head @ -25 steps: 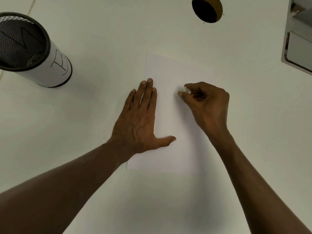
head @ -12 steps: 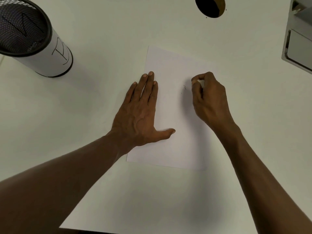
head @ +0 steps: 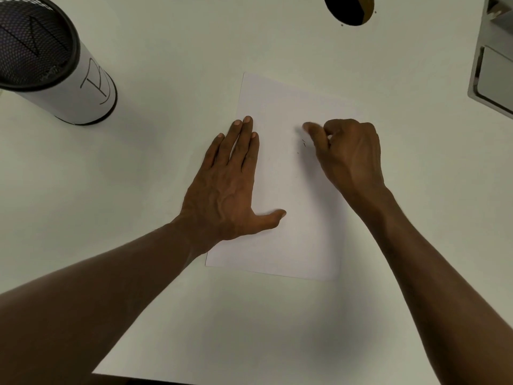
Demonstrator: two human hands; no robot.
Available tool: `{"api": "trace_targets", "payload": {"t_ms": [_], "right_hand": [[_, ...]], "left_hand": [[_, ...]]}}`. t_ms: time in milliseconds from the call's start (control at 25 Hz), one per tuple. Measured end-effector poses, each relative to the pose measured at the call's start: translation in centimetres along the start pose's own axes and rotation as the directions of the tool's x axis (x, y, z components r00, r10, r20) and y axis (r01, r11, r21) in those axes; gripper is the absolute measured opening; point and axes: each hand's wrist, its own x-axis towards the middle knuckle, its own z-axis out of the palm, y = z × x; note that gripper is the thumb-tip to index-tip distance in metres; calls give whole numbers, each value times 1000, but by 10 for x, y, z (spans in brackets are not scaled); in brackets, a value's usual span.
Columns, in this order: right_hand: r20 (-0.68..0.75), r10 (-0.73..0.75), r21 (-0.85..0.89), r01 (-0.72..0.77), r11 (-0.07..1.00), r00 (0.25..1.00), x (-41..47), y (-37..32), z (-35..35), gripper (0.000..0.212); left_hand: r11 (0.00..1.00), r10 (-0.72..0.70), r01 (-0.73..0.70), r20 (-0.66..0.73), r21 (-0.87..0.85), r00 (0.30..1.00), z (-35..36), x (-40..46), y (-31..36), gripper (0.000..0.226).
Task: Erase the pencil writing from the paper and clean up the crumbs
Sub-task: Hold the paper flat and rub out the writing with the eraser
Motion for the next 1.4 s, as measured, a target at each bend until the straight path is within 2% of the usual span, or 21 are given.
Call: {"api": "trace_targets", "payload": {"t_ms": [80, 160, 280, 360, 480, 560, 640, 760, 880, 1000, 1080, 1240, 1320, 1400], "right_hand": [[100, 34, -18, -32, 999, 994, 2, -2, -5, 63], [231, 60, -62, -47, 997, 971, 5, -3, -11, 54], [379, 6, 23, -16, 1000, 925, 6, 3, -19, 41], [337, -12, 95, -21, 995, 941, 0, 7, -22, 28], [145, 84, 257, -119, 959, 986, -10, 10, -22, 12], [77, 148, 383, -166, 909, 986, -16, 9, -19, 12], [69, 177, 477, -189, 858, 982, -22, 5, -15, 9], [62, 213, 465, -217, 858, 975, -32, 5, -16, 20], [28, 190, 527, -177, 832, 981, -42, 0, -15, 22], [29, 25, 499, -37, 866, 999, -61, -15, -1, 24], [47, -72, 507, 38, 861, 996, -77, -32, 14, 22], [71, -217, 554, 143, 820, 974, -82, -56, 32, 16], [23, -172, 529, 134, 838, 985, -55, -48, 31, 17], [14, -58, 524, 42, 851, 998, -28, -33, 22, 16]], "left_hand": [[1000, -5, 5, -6, -12, 1000, 0, 0, 0, 126], [1000, -6, 6, -12, -18, 1000, 0, -1, -1, 125], [1000, 2, -3, -27, -25, 1000, 1, -1, -1, 124], [999, -1, 0, -37, -36, 999, 1, -2, 0, 122], [998, 9, -12, -54, -66, 999, 1, -3, 0, 122], [993, 23, -31, -71, -110, 997, 0, -3, -1, 122], [975, 19, -40, -97, -221, 995, -4, -6, -4, 121], [925, 47, -91, -125, -368, 991, -16, -12, -10, 120], [967, 85, -110, -116, -229, 990, -26, -24, -23, 125], [992, 73, -73, -5, -100, 997, -20, -36, -33, 137], [996, 51, -48, 36, -77, 998, -13, -39, -38, 141], [998, 43, -41, 34, -56, 998, -12, -38, -39, 143], [998, 49, -48, 35, -31, 998, -13, -36, -38, 143], [998, 53, -52, 35, -32, 998, -14, -33, -36, 141]]}}
